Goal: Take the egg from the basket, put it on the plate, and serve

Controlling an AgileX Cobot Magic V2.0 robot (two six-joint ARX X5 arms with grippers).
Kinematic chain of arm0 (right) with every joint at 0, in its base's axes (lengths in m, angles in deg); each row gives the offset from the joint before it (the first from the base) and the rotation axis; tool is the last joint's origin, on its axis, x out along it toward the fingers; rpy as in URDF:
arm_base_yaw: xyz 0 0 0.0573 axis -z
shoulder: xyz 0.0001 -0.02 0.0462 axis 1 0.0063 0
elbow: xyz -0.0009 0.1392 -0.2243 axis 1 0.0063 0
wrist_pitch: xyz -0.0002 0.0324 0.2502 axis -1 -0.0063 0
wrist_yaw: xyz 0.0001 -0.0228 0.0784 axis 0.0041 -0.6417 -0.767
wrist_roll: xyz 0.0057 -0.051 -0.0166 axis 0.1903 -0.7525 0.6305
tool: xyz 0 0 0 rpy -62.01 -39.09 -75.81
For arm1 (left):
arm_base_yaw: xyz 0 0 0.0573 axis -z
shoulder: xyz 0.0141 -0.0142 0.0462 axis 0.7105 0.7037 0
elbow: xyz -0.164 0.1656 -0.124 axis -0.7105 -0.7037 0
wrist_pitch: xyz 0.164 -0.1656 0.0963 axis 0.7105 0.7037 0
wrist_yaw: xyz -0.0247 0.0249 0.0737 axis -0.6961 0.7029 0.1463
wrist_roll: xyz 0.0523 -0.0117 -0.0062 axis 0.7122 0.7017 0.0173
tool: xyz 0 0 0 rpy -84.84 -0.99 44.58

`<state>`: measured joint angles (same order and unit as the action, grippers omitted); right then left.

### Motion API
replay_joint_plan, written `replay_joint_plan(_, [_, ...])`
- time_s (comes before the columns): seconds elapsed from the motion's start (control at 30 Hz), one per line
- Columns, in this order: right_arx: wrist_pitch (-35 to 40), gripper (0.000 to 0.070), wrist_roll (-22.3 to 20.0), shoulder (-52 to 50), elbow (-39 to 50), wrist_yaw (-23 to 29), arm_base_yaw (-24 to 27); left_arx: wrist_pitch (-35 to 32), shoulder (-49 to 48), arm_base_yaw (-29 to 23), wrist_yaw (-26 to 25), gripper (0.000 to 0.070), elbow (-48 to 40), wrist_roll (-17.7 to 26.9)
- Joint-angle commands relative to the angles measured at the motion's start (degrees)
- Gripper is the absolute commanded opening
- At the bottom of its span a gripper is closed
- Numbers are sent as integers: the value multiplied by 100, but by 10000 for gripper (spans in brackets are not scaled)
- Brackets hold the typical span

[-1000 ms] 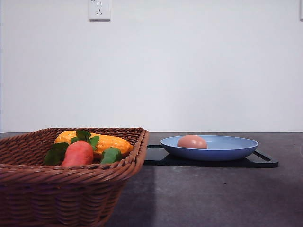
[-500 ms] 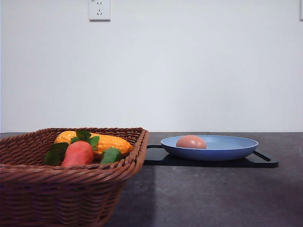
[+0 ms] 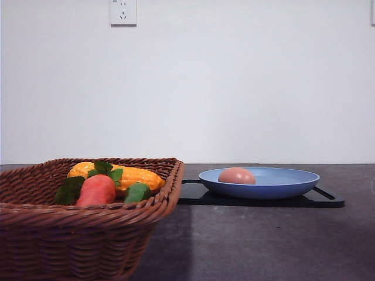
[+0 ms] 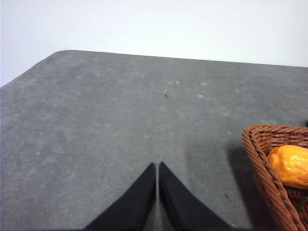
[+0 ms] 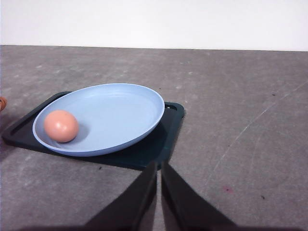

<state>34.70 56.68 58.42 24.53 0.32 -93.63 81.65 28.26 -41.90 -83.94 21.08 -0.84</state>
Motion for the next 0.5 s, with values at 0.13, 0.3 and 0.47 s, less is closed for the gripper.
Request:
replay_joint_plan(0.13, [-4, 0, 96, -4, 37, 7, 7, -72, -4, -9, -13, 0, -160, -46])
replay_joint_plan(0.3, [-4, 0, 96, -4, 37, 7, 7, -72, -4, -9, -13, 0, -160, -46])
replay_joint_plan(0.47, [-4, 0, 96, -4, 37, 7, 7, -72, -4, -9, -13, 0, -160, -46])
